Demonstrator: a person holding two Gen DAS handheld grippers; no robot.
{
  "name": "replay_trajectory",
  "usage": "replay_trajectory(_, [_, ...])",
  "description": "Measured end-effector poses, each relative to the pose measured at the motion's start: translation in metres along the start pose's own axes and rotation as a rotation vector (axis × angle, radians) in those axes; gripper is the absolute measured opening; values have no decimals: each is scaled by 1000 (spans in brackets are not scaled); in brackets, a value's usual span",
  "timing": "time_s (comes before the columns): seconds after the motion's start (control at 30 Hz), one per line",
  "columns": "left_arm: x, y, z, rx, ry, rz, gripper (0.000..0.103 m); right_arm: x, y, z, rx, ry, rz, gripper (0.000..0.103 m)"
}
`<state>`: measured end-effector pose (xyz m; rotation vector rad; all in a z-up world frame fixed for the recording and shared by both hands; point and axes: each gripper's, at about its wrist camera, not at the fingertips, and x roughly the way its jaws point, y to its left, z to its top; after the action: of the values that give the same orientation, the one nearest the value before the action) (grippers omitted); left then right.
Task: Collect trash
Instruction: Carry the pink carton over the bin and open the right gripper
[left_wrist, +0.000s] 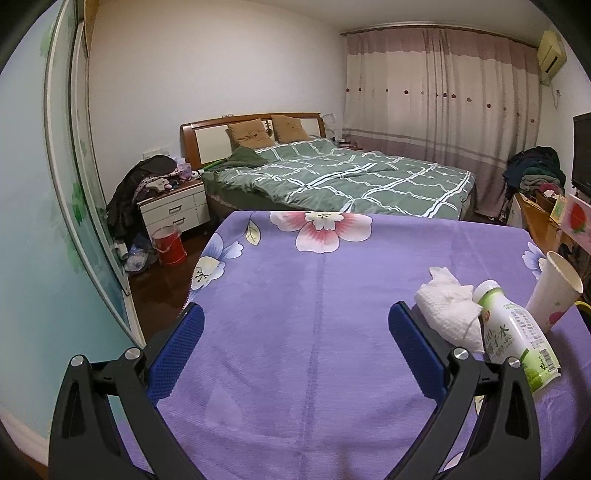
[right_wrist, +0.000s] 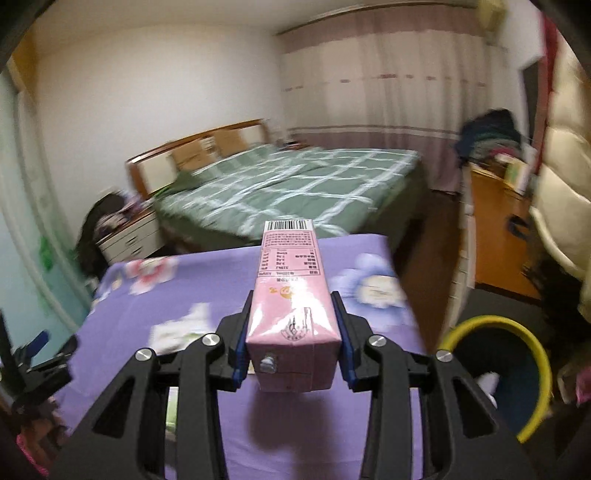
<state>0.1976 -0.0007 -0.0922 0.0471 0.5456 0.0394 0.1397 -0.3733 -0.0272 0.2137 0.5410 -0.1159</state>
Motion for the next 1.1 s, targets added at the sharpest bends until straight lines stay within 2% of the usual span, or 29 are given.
replay_trajectory(0.27, [-2,-3,-1,12,-6,-22,98,6,-81,-20,133,-36,-265,37])
replay_trajectory(0.43, [0,-6,-2,22,6,-30,98,18,-128,-35,243,4,-401,37])
replay_trajectory(0.53, [1,-8,-2,28,8,-31,98,19,-151,-41,298,27,-449,37])
replay_trajectory(0.77, [0,-10,-4,38,16,-43,98,32,-172,-55,352,88,-533,38])
replay_trajectory(0.83, [-1,-10,-4,40,14,-47,98,29,-171,-56,342,74,-552,49])
replay_trajectory(1.0, [-3,-12,-4,45,15,-57,98,30,-158,-53,305,67,-543,52])
replay_trajectory(1.1, [-2,-17,-4,44,30,-94,98,31,-155,-52,295,71,-536,52])
